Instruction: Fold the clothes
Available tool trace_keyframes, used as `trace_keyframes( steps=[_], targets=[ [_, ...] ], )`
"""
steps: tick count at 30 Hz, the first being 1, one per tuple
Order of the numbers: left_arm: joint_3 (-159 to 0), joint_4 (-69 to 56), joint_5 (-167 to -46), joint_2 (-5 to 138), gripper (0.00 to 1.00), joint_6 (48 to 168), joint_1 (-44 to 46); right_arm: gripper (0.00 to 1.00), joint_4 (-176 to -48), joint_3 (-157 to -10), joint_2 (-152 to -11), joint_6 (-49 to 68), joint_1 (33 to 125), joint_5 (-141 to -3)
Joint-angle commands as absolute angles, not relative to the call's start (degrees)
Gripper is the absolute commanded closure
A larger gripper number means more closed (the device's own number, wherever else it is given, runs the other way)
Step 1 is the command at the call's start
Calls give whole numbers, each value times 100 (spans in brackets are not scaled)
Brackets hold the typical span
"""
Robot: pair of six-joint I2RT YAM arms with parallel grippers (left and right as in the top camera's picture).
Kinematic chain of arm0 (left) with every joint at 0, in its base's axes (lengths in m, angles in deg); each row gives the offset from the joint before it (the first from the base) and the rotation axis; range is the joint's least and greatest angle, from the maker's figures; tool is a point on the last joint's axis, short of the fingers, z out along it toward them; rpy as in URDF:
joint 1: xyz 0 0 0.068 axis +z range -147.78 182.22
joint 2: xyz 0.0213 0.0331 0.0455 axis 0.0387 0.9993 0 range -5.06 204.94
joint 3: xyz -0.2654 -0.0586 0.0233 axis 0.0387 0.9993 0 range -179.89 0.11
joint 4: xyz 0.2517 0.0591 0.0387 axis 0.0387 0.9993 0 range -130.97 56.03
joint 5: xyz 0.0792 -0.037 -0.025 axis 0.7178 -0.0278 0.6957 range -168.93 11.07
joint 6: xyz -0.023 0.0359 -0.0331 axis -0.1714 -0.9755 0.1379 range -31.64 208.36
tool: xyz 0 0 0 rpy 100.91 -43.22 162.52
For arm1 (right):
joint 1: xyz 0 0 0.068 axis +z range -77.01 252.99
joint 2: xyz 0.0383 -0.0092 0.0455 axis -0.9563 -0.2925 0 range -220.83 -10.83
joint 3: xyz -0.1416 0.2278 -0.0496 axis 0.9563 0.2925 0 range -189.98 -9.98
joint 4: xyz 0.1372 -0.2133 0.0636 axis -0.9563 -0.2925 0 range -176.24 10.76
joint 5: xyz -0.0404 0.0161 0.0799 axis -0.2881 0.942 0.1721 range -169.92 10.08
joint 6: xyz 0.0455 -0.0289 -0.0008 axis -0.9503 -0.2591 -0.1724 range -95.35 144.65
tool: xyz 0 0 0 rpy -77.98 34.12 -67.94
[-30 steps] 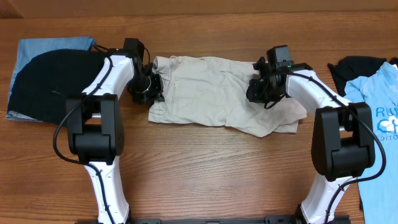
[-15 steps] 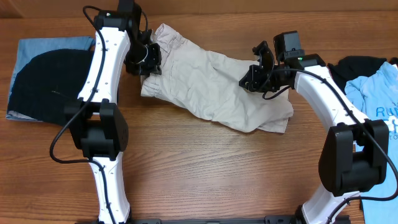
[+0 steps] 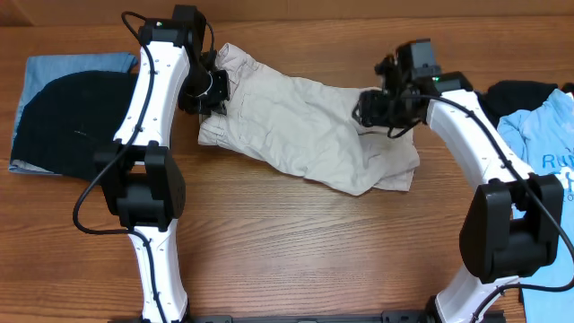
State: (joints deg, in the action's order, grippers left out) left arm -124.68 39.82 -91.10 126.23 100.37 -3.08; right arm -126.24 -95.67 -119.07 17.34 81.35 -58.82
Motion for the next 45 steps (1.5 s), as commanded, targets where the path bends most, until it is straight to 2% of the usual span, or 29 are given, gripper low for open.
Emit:
trace_keyframes(
  steps=[1, 4, 9, 16, 24, 31, 35, 39, 41, 45],
  targets=[
    [-12466, 3980, -9029, 12607, 96, 10081, -350, 96, -12299, -9687, -11785, 1692, 8243, -4515],
    [-12494, 3915, -9029, 12607, 96, 10081, -350, 96, -11671, -9121, -12043, 1622, 8603, -5029],
    [-13006, 4142, -9031, 12605, 96, 10083, -400, 96, -10471, -8931, -13015, 464, 9252, -5031],
    [-14096, 4697, -9031, 12605, 96, 10127, -881, 96, -9890, -8931, -13153, -699, 9585, -5232],
    [-14127, 4771, -8605, 12605, 96, 10170, -1720, 96, -9593, -8931, -13282, -1215, 10529, -6257],
    [-14557, 5082, -8587, 12605, 96, 10168, -1856, 96, -9092, -8977, -13330, -998, 10883, -6056],
    [-15517, 5584, -8353, 12605, 96, 10162, -1838, 96, -9977, -9411, -13158, -378, 10544, -5836],
    [-15617, 5584, -8340, 12561, 96, 10166, -1845, 96, -10069, -9287, -13151, -430, 10441, -6043],
    [-15617, 5584, -8340, 12561, 96, 10166, -1863, 96, -9658, -9160, -13321, -852, 10487, -6054],
    [-15613, 5582, -8321, 12564, 96, 10166, -2002, 96, -9411, -9162, -13592, -852, 10566, -5768]
  ],
)
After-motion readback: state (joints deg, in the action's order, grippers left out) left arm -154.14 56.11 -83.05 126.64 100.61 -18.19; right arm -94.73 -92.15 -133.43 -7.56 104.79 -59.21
